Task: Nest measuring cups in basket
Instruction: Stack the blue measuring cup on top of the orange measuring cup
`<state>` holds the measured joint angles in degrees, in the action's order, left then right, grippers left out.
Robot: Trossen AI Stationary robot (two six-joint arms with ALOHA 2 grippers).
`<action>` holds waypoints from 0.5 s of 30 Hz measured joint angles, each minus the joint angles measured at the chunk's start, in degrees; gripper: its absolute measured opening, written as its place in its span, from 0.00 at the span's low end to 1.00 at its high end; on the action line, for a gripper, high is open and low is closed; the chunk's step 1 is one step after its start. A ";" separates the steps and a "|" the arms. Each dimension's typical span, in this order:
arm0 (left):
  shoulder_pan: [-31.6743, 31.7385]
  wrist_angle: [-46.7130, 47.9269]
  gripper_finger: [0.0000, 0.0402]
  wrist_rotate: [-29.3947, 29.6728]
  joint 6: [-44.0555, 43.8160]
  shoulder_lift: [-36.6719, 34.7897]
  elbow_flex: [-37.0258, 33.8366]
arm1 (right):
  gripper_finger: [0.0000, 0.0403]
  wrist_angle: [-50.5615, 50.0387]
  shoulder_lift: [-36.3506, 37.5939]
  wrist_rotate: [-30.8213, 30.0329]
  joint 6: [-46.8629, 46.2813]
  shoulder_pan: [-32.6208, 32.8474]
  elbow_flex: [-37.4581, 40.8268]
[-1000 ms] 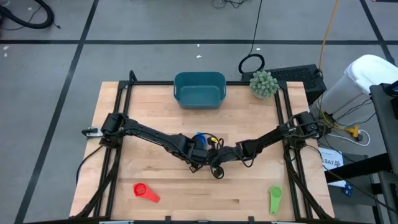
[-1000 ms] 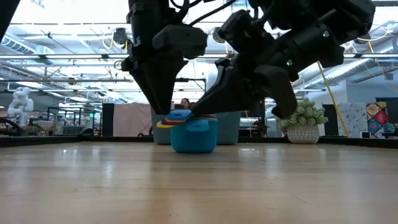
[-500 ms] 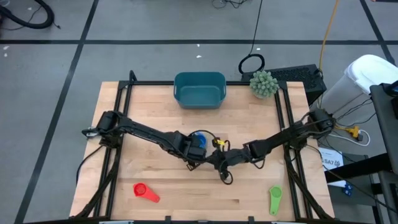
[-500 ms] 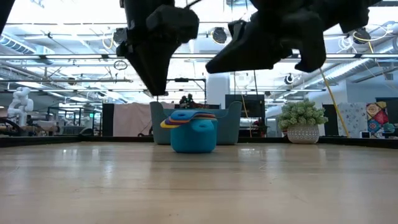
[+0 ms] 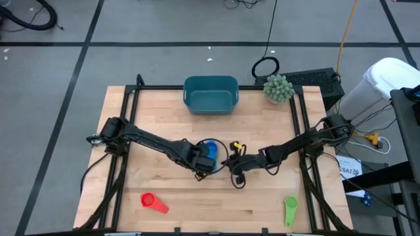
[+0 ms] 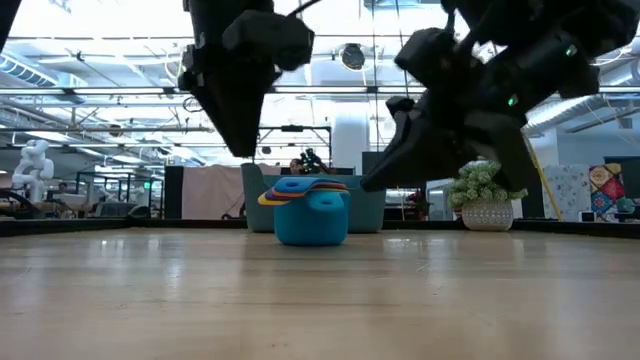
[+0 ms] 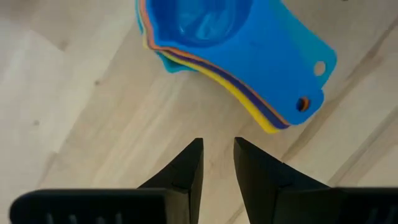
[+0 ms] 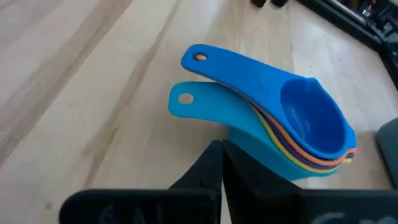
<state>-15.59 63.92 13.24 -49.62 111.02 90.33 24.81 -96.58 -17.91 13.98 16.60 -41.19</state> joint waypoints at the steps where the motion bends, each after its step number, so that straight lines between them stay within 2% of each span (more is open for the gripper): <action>1: 0.05 -0.79 0.23 -0.48 0.04 0.00 -0.72 | 0.00 0.31 -0.67 0.04 -0.02 -0.17 -0.02; 8: -0.02 -4.19 0.23 -2.95 -1.48 0.02 -6.42 | 0.00 2.90 -5.38 1.68 -1.95 -1.07 0.02; 15: 0.31 -6.95 0.23 -2.69 -1.55 0.02 -7.13 | 0.00 7.13 -5.79 1.73 -1.33 -1.44 -0.02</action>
<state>-15.28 56.97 10.55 -51.16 111.04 83.20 31.94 -102.37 -16.18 12.65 15.16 -41.21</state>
